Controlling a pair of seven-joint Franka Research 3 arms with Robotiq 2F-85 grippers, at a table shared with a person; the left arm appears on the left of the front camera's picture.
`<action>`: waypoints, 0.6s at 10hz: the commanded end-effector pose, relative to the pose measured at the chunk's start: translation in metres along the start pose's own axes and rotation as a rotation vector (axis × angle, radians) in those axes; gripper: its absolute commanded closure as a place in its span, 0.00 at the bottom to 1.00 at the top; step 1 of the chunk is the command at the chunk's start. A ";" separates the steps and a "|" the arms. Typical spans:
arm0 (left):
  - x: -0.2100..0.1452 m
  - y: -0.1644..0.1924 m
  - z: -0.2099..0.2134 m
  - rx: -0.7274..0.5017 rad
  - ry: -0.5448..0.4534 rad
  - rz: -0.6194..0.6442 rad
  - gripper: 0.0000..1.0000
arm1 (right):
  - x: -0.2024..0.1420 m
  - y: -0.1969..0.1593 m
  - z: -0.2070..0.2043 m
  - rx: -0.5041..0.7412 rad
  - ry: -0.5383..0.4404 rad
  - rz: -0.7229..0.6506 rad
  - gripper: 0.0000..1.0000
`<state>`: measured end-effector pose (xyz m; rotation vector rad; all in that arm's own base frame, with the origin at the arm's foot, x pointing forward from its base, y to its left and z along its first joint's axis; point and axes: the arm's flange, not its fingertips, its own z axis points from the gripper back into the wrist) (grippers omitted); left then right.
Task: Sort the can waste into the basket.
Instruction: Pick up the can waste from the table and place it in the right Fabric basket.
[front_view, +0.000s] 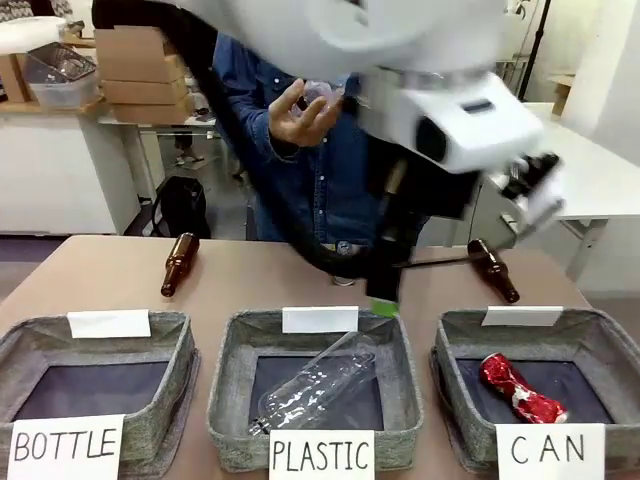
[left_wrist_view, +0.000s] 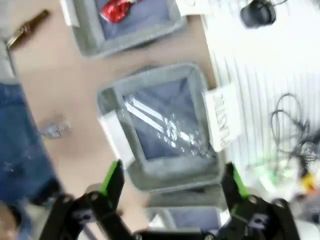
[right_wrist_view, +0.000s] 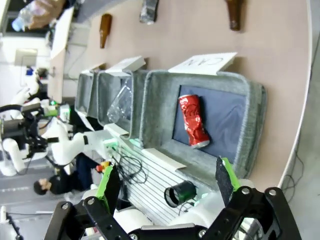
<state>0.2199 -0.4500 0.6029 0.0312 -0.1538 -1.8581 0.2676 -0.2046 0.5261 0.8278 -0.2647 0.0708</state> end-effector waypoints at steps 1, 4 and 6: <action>-0.124 -0.023 0.007 0.037 -0.065 0.346 0.00 | 0.009 0.049 -0.042 0.047 0.015 0.022 0.00; -0.291 -0.050 0.026 -0.117 -0.439 1.024 0.00 | 0.021 0.105 -0.103 0.250 0.163 0.046 0.00; -0.399 -0.080 0.025 -0.239 -0.699 1.517 0.00 | 0.030 0.115 -0.118 0.325 0.182 -0.023 0.00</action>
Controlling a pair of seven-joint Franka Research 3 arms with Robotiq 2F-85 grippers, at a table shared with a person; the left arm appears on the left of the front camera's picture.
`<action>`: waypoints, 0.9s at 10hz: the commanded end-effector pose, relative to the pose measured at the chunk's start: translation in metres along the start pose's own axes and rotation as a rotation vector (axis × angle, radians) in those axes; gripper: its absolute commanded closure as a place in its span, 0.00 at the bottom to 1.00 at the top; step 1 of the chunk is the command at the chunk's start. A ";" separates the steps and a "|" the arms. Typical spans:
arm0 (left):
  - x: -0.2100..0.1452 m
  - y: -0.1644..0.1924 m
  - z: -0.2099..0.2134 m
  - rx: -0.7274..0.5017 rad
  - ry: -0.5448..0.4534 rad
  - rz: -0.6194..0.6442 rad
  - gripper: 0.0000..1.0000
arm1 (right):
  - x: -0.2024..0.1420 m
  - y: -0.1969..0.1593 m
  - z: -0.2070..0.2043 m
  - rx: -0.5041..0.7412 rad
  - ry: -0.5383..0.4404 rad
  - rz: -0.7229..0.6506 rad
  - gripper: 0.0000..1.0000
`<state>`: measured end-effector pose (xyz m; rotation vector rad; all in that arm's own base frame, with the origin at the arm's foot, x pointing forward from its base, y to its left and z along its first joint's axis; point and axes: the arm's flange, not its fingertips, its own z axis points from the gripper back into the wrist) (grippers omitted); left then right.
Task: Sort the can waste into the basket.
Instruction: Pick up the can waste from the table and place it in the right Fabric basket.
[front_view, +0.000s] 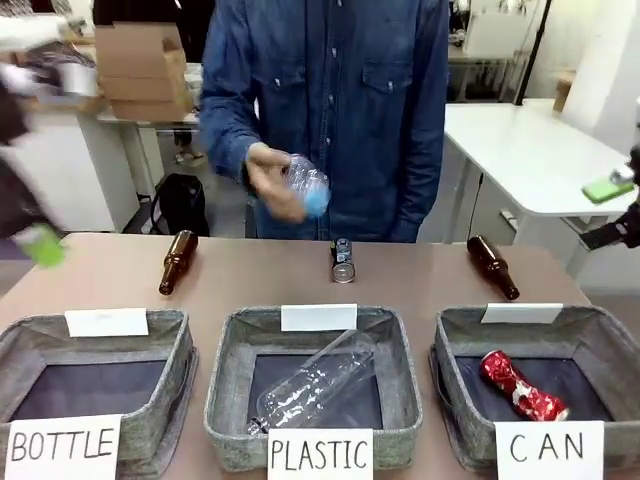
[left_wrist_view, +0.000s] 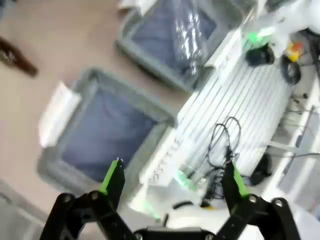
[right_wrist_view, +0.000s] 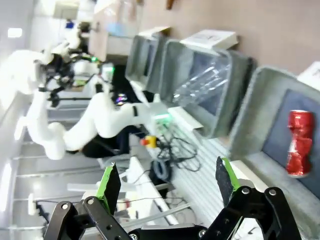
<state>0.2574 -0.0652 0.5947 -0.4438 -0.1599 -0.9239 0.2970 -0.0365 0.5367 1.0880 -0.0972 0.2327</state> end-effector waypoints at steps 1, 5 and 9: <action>-0.050 0.042 0.022 -0.244 -0.525 0.650 0.00 | 0.008 -0.001 0.006 0.094 0.001 -0.072 0.00; -0.136 0.120 0.025 -0.690 -1.037 0.526 0.00 | 0.028 0.008 0.027 0.334 -0.192 -0.283 0.00; -0.145 0.120 0.037 -0.430 -0.515 0.491 0.00 | 0.027 -0.003 0.034 0.325 -0.169 -0.278 0.00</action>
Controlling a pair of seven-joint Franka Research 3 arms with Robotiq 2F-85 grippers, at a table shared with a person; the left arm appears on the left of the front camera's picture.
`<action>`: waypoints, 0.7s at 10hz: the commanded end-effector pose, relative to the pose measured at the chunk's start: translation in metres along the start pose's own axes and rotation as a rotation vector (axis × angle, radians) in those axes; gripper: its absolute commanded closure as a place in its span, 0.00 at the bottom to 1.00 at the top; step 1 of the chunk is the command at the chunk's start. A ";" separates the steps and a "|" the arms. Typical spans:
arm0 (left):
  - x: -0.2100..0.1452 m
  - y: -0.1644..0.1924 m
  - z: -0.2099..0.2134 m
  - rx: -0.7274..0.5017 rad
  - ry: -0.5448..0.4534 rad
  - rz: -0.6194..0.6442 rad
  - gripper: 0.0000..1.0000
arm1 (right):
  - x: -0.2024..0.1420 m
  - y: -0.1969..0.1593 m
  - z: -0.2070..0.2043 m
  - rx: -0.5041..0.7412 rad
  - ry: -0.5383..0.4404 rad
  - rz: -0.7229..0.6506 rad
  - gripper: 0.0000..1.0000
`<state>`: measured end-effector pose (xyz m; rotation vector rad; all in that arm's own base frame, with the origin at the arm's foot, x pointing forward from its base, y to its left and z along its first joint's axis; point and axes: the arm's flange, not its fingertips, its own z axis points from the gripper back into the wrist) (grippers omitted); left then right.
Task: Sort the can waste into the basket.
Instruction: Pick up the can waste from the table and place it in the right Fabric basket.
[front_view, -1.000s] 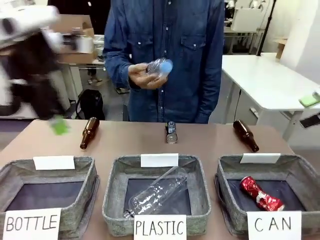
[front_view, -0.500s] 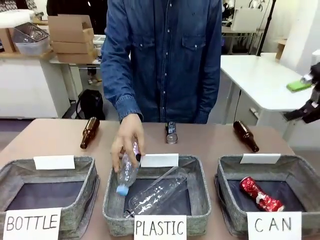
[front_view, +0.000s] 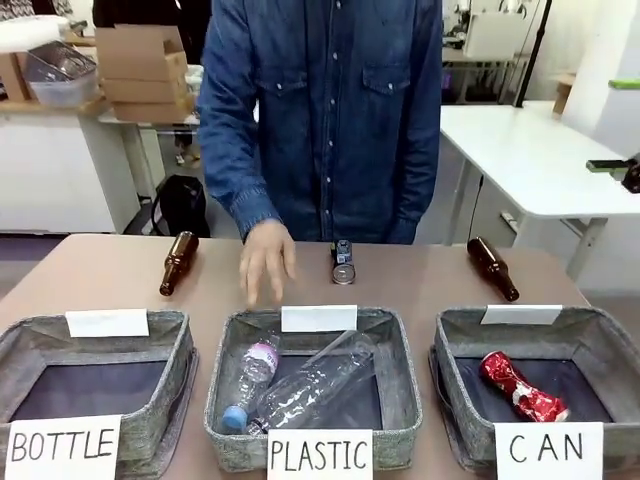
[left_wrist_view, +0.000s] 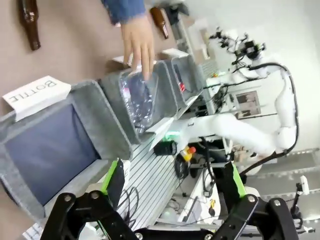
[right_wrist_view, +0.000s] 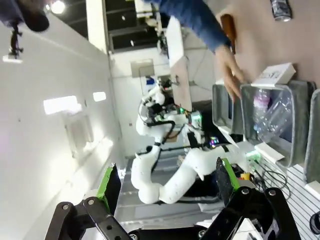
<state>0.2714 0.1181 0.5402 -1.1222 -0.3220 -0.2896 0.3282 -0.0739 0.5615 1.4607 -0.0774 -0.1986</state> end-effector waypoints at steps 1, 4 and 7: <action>0.000 -0.005 0.004 0.043 0.047 -0.035 0.00 | -0.004 -0.006 -0.010 -0.034 0.071 0.060 0.00; 0.000 -0.005 0.004 0.043 0.047 -0.035 0.00 | -0.004 -0.006 -0.010 -0.034 0.071 0.060 0.00; 0.000 -0.005 0.004 0.043 0.047 -0.035 0.00 | -0.004 -0.006 -0.010 -0.034 0.071 0.060 0.00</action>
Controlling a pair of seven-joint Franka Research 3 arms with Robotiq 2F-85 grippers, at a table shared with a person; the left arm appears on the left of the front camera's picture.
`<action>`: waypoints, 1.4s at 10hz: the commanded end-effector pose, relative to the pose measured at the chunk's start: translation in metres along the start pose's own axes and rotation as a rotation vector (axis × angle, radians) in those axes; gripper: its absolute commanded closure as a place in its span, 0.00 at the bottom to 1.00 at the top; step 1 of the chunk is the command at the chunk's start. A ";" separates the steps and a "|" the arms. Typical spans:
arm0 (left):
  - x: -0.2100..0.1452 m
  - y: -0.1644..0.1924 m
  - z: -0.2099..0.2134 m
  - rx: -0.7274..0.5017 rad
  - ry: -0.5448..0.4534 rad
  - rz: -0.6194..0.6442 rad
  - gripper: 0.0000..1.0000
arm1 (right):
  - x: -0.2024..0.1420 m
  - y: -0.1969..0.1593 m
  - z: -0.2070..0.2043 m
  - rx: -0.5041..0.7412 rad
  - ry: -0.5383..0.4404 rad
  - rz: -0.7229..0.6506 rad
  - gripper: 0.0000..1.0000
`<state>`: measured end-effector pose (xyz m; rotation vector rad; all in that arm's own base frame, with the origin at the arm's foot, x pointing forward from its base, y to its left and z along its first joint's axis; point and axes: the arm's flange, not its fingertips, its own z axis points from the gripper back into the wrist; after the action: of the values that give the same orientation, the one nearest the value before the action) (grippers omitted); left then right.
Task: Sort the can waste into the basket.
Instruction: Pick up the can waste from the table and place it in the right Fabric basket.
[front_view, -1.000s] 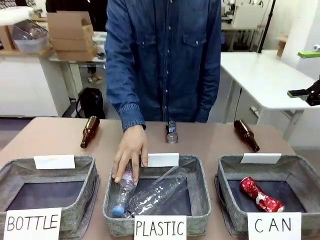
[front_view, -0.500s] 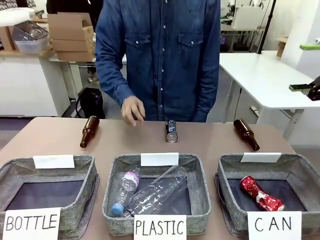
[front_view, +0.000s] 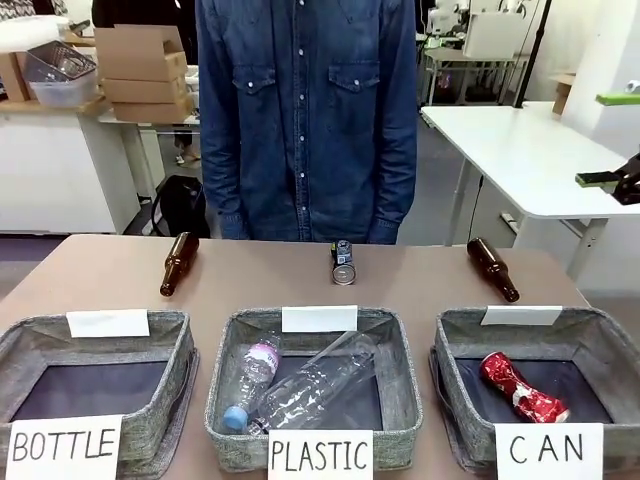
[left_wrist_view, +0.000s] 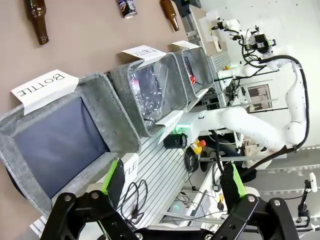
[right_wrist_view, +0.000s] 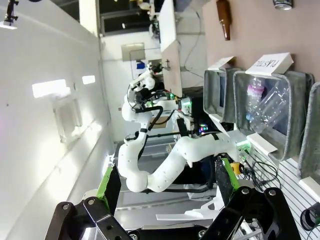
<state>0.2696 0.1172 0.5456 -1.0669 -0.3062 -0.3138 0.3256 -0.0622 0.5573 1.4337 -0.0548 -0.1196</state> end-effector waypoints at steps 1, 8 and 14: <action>-0.001 0.001 0.002 -0.005 0.012 -0.019 0.00 | 0.000 -0.002 0.002 -0.005 0.009 0.017 0.00; -0.001 0.001 0.002 -0.005 0.012 -0.019 0.00 | 0.068 0.018 -0.093 -0.604 -0.128 0.266 0.00; -0.001 0.001 0.002 -0.005 0.012 -0.019 0.00 | 0.071 0.018 -0.128 -0.799 -0.147 0.222 0.00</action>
<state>0.2701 0.1179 0.5444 -1.0689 -0.3037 -0.3166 0.4044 0.0424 0.5612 0.7653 -0.2767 0.0449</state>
